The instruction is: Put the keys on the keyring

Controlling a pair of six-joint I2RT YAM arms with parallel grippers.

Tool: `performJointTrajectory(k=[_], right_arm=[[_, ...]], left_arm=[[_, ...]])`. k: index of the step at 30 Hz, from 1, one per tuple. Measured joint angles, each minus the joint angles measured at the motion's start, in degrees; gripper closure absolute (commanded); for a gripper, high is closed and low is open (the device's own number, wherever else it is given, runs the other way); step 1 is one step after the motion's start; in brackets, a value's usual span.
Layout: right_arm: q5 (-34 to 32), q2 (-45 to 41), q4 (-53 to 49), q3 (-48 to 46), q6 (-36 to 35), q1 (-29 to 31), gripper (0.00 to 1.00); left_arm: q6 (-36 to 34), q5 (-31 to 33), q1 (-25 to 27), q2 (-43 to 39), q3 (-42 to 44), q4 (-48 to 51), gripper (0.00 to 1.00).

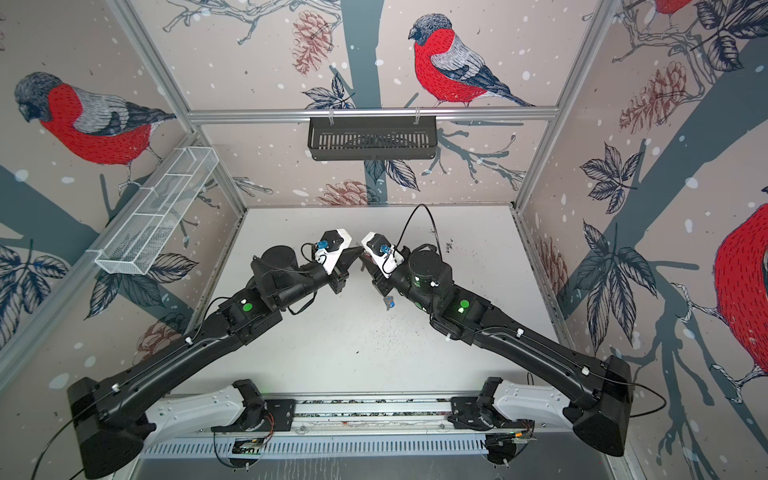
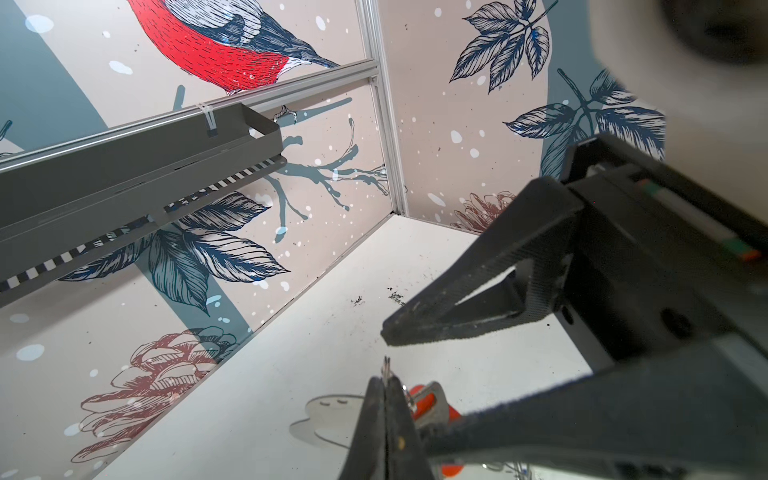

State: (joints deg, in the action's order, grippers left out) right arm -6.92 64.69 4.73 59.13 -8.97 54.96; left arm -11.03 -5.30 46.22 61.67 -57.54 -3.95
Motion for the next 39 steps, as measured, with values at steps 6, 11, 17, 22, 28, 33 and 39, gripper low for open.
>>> performJointTrajectory(k=[6, 11, 17, 22, 28, 33, 39], right_arm=[[-4.5, -1.07, -0.02, -0.79, 1.6, -1.7, 0.82], [-5.6, -1.66, -0.04, -0.74, 2.75, -2.86, 0.8], [-0.76, -2.78, 0.0, -1.66, 2.08, -2.84, 0.71], [4.26, -3.69, 0.0, -2.89, 1.16, -2.51, 0.63], [6.05, -3.08, 0.28, -2.99, -0.04, -1.99, 0.62], [6.67, -0.94, 0.44, -1.6, -0.13, -1.86, 0.64], [4.94, 1.09, 0.42, -0.07, -0.28, -1.86, 0.79]], left_arm=[[-0.02, -0.52, 0.15, -0.5, 0.13, -0.13, 1.0], [-0.04, -0.7, 0.17, -0.59, 0.17, -0.07, 1.0], [-0.02, -0.72, 0.15, -0.59, 0.17, -0.07, 1.0], [-0.02, -0.72, 0.15, -0.59, 0.17, -0.07, 1.0], [-0.02, -0.74, 0.15, -0.39, 0.17, -0.07, 1.0], [-0.02, -0.92, 0.17, -0.13, 0.17, -0.09, 1.0], [-0.42, 0.92, 0.11, -0.13, 0.17, -0.31, 1.0]])
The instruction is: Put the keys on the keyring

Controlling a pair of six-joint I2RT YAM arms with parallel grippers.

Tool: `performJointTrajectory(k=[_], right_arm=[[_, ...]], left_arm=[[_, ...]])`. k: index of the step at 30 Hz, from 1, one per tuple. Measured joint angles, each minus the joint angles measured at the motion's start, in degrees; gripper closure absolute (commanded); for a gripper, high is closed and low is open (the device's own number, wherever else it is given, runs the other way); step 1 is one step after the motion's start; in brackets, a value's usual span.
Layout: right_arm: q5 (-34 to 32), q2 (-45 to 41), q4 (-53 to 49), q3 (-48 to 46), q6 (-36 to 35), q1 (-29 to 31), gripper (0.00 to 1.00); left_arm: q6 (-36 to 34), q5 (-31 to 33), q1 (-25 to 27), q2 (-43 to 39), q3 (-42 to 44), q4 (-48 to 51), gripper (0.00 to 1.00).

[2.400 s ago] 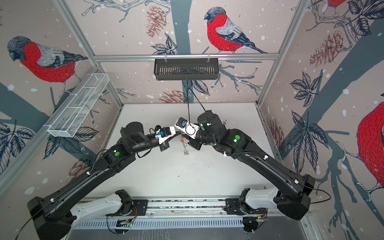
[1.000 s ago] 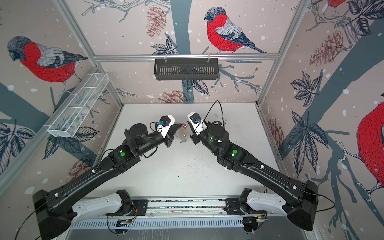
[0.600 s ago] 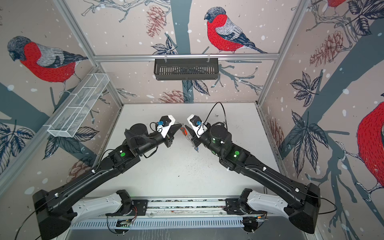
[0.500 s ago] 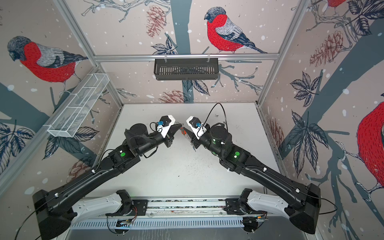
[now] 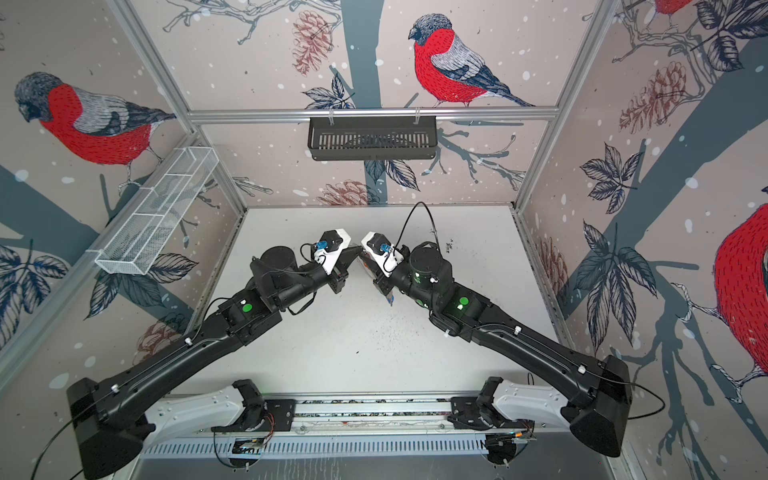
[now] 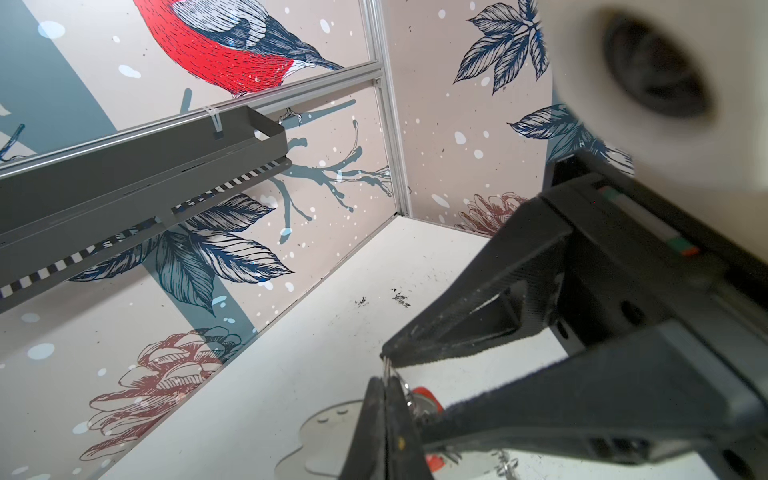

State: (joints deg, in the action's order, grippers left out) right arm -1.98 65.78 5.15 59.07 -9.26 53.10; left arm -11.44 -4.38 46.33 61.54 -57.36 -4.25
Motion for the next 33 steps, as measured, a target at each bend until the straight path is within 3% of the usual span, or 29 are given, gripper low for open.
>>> performJointTrajectory(k=[11, 20, 33], right_arm=[[-1.42, 0.09, -0.28, 0.07, 0.02, -0.22, 0.99], [1.42, -0.68, -0.46, -0.44, -0.68, -1.53, 1.0], [14.36, -1.95, -0.09, -2.64, -0.59, -5.55, 1.0]], left_arm=[[0.0, 0.5, 0.0, 0.09, 0.0, -0.83, 1.0], [0.0, -0.02, 0.02, -0.11, 0.42, -1.49, 1.0], [1.03, -1.62, 0.2, -2.67, 4.81, -4.63, 1.0]])
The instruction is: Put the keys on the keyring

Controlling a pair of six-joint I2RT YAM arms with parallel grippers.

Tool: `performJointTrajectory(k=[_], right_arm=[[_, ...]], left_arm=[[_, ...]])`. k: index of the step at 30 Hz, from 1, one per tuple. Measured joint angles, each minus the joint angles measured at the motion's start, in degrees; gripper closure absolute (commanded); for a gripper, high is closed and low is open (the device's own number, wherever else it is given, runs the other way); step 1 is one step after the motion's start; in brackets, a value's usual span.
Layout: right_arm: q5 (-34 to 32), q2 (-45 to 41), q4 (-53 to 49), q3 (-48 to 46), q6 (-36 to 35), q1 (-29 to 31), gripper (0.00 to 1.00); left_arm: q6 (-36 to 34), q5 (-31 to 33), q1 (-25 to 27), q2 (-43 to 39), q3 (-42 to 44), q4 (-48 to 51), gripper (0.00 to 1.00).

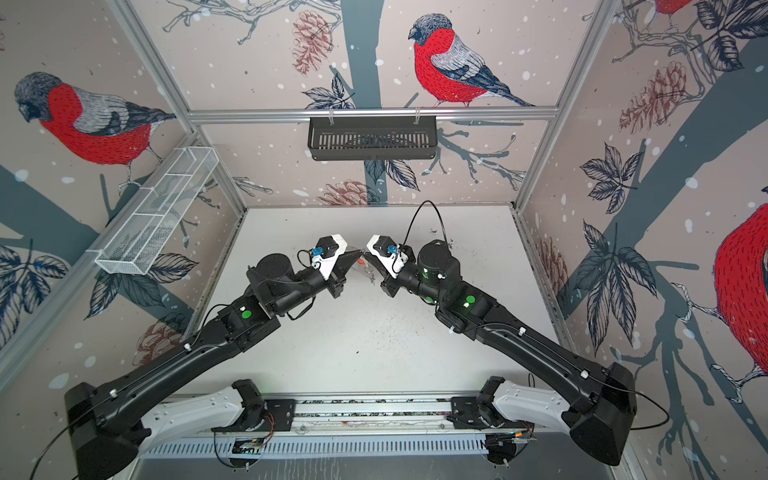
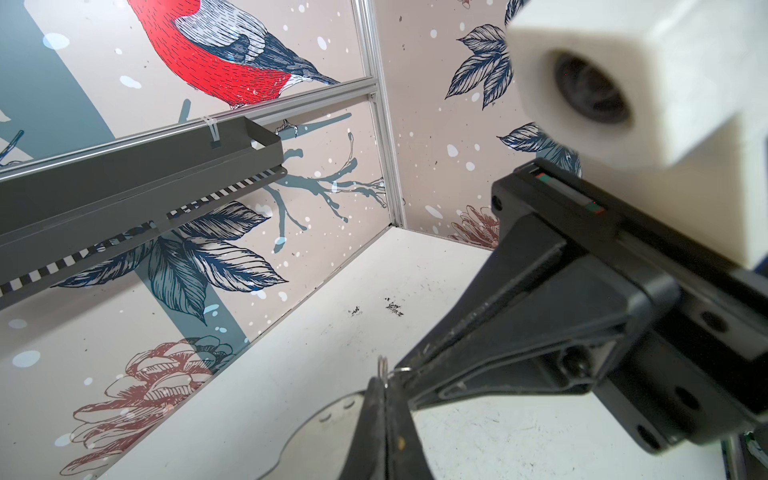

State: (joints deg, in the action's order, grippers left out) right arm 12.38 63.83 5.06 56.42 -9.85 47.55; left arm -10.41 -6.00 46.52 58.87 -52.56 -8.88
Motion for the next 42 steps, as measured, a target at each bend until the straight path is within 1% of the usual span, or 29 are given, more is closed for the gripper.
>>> performJointTrajectory(k=[6, 12, 21, 25, 29, 30, 34, 35, 38, 40, 42], right_arm=[[8.15, 0.74, 3.21, -1.03, 4.13, -2.67, 1.0], [13.79, 1.62, 6.45, -2.01, 7.26, -3.85, 1.0], [19.87, 3.32, 10.93, -3.26, 11.93, -4.61, 1.0], [22.99, 3.93, 14.95, -4.44, 15.85, -5.35, 1.0], [24.26, 4.37, 17.05, -4.66, 17.51, -5.57, 1.0], [24.3, 4.37, 17.14, -4.5, 17.51, -5.57, 0.99], [24.33, 3.72, 15.37, -3.65, 16.61, -5.55, 0.79], [24.59, 3.34, 14.62, -3.61, 15.82, -5.44, 0.76], [24.37, 1.44, 11.61, -3.63, 13.92, -5.22, 0.77], [22.69, -0.2, 10.05, -3.76, 12.57, -5.25, 0.77], [21.31, -1.49, 8.74, -3.85, 11.89, -5.27, 0.72]], left_arm=[[1.22, -0.02, 0.04, -1.11, 1.95, -2.64, 1.0], [1.99, -0.2, 0.07, -1.84, 3.74, -5.25, 1.0], [3.19, -0.68, 0.09, -3.32, 8.22, -12.92, 1.0], [4.33, -1.22, 0.09, -3.5, 9.99, -16.65, 1.0], [4.59, -1.46, 0.09, -3.5, 10.75, -19.12, 1.0], [4.61, -1.49, 0.09, -3.52, 10.78, -19.45, 1.0], [4.63, -1.95, 0.09, -3.72, 10.99, -20.7, 1.0], [4.63, -2.27, 0.13, -3.72, 11.04, -20.83, 1.0], [4.61, -2.97, 0.13, -3.82, 11.13, -20.81, 1.0], [4.59, -3.04, 0.17, -4.0, 11.13, -20.76, 1.0], [4.55, -3.19, 0.2, -4.2, 11.1, -20.57, 1.0]])
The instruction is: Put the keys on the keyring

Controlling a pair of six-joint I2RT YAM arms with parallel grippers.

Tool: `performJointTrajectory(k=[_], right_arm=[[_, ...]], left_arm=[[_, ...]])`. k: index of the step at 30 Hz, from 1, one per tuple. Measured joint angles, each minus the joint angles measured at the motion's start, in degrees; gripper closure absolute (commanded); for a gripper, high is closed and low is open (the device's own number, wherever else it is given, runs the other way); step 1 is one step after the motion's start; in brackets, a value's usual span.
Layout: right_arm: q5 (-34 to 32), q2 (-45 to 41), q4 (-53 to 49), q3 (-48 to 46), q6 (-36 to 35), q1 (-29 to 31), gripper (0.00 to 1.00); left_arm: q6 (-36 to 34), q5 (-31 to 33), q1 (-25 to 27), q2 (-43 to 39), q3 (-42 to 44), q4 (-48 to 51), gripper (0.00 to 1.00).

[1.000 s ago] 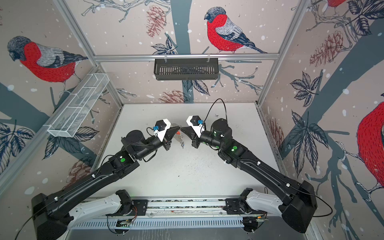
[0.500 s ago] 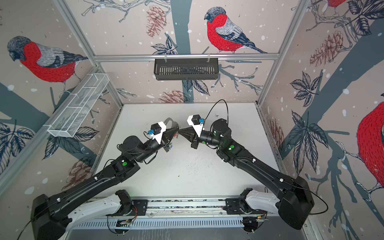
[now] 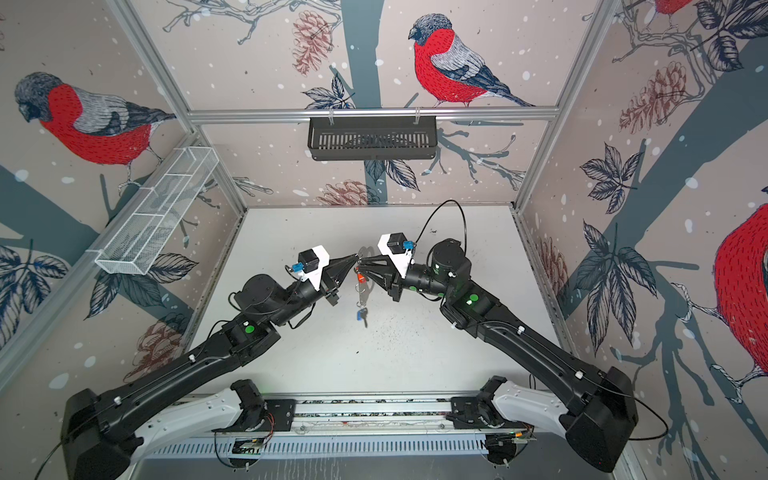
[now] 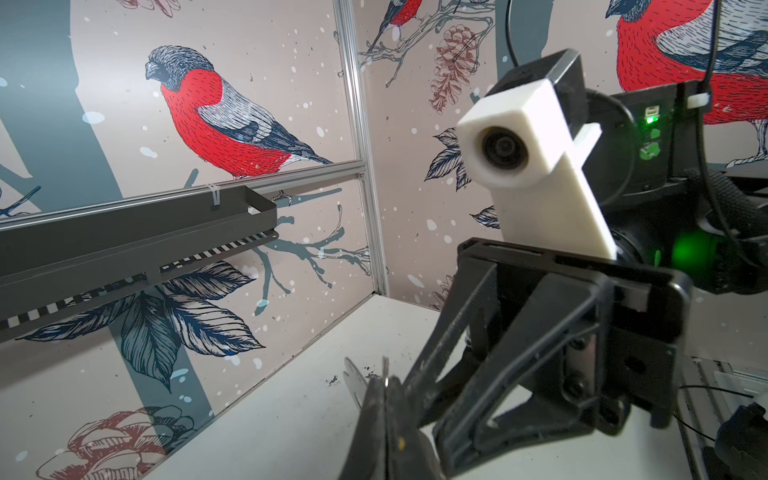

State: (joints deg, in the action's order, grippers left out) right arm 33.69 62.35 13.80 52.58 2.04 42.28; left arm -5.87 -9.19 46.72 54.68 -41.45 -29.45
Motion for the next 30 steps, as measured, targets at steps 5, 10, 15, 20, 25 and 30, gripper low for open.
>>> performJointTrajectory(k=[5, 10, 15, 20, 25, 30], right_arm=[[-3.15, -2.01, -3.1, 0.0, -2.25, 0.0, 0.64], [-5.46, -2.89, -4.66, 0.0, -3.58, 0.0, 0.62], [-6.95, -2.97, -4.68, 0.0, -3.76, -0.07, 0.6], [-8.02, -3.19, -4.68, 0.0, -3.78, -0.11, 0.57], [-8.72, -4.11, -4.7, -0.28, -3.85, -0.55, 0.53], [-9.42, -5.35, -4.72, -1.14, -3.91, -1.7, 0.49]], left_arm=[[-0.15, 0.02, 0.04, -0.28, -0.26, 0.22, 1.0], [-0.22, -0.15, 0.04, -0.33, -0.39, 0.7, 1.0], [-0.55, -1.11, 0.04, -0.46, -0.5, 1.88, 1.0], [-0.61, -1.64, 0.04, -1.07, -0.5, 2.43, 1.0], [-2.29, -5.27, -0.24, -1.75, -0.37, 3.19, 1.0], [-3.72, -13.35, -3.85, -1.97, -1.46, 4.66, 1.0]])
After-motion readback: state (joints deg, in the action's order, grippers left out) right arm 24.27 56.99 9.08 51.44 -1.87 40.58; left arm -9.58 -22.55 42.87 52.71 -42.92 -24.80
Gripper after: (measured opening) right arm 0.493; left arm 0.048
